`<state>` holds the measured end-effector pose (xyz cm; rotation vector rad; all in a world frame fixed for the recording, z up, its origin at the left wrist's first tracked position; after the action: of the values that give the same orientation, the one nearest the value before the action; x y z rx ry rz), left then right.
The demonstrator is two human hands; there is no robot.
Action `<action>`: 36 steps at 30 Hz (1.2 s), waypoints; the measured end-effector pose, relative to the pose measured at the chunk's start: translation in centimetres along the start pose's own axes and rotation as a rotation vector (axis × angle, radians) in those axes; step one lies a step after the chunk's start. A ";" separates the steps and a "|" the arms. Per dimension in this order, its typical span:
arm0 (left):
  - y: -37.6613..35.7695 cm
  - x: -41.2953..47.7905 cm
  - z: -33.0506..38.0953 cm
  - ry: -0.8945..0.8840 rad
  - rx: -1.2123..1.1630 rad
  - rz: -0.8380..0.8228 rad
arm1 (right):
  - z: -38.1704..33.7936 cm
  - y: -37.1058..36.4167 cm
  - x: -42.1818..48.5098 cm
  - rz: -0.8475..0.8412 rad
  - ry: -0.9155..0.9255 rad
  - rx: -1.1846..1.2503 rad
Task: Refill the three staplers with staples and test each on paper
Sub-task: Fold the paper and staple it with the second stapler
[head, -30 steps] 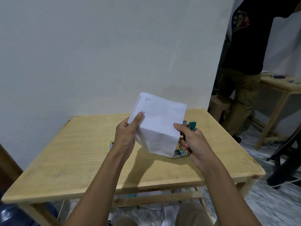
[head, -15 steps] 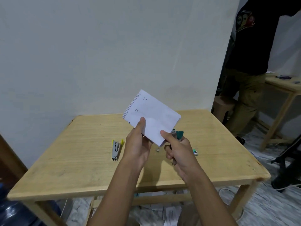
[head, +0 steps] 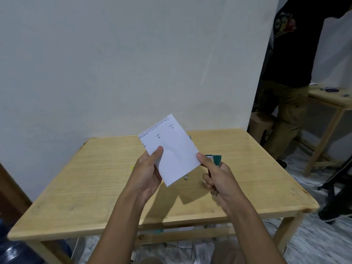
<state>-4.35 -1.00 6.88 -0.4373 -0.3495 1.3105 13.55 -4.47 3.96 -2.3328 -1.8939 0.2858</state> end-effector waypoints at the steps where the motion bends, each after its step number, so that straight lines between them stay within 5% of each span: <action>1: 0.1 0.1 0.0 -0.004 0.009 0.001 | -0.1 -0.1 0.0 -0.015 -0.001 0.001; 23: -0.9 -1.8 -4.5 0.037 0.017 0.090 | 0.4 -0.6 -1.2 0.225 0.184 0.011; 31: -0.2 -1.3 -4.5 -0.001 0.071 0.196 | 2.0 0.0 -0.4 -0.051 -0.148 0.005; 36: -0.3 -1.3 -4.7 -0.052 0.115 0.233 | 2.8 -0.5 -0.7 -0.293 -0.104 0.010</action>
<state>-2.08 -2.83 2.94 -0.3547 -0.2701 1.5625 12.32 -5.13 1.39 -2.0321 -2.2410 0.3891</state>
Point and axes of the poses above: each hand's wrist, its own x-axis towards the middle knuckle, its own y-axis out of the back of the hand, z = x × y, the point moved 3 cm from there along x, towards the middle knuckle, and after that the axes turned 1 degree about -z, right-handed, at the moved point
